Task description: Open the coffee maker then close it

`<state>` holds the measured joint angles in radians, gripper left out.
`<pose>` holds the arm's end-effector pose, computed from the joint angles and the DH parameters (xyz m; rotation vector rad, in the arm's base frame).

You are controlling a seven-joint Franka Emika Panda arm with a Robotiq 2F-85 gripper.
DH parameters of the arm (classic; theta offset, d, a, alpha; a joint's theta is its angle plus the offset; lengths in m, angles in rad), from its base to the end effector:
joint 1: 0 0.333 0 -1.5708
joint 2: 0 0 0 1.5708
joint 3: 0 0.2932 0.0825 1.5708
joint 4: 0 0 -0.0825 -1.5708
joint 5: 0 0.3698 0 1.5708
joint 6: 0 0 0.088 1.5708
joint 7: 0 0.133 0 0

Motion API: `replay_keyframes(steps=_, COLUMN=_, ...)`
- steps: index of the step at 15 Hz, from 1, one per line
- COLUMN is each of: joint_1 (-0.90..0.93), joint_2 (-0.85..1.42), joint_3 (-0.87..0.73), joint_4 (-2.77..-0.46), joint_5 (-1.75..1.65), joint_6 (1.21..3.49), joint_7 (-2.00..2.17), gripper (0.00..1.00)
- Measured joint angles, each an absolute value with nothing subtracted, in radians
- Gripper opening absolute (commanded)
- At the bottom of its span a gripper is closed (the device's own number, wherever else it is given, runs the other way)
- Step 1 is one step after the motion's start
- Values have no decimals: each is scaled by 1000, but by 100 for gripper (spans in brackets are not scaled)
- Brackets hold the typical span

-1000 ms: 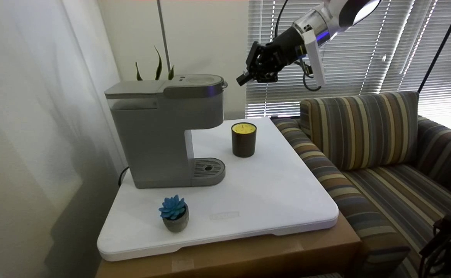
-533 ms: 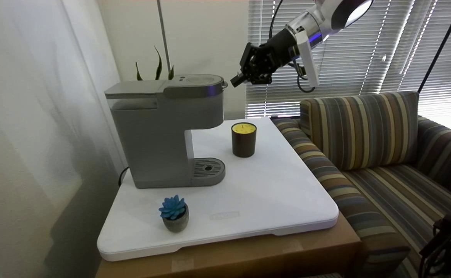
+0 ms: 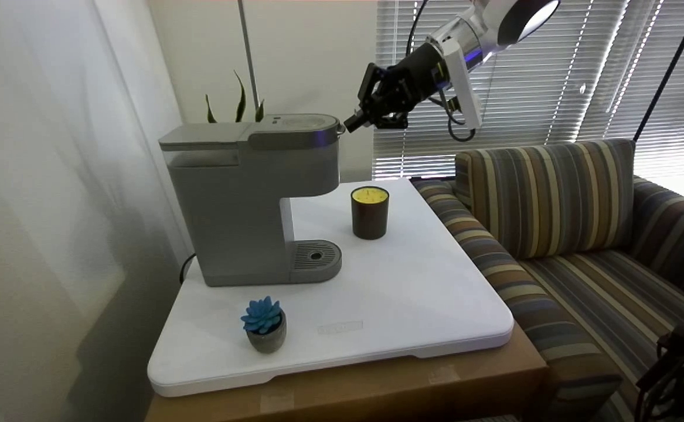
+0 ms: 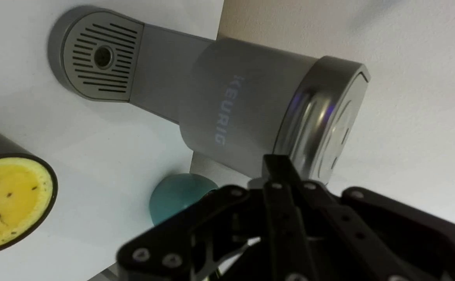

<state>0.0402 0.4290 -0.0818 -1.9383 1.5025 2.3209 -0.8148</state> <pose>0.6220 0.0130 0.2456 -2.1500 0.3972 -0.4688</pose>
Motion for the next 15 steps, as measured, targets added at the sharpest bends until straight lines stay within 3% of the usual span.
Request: replay_keyframes(steps=15, joint_1=27, joint_2=430, joint_3=-77, joint_4=-1965, joint_5=1505, joint_6=2300, joint_7=-696, gripper=0)
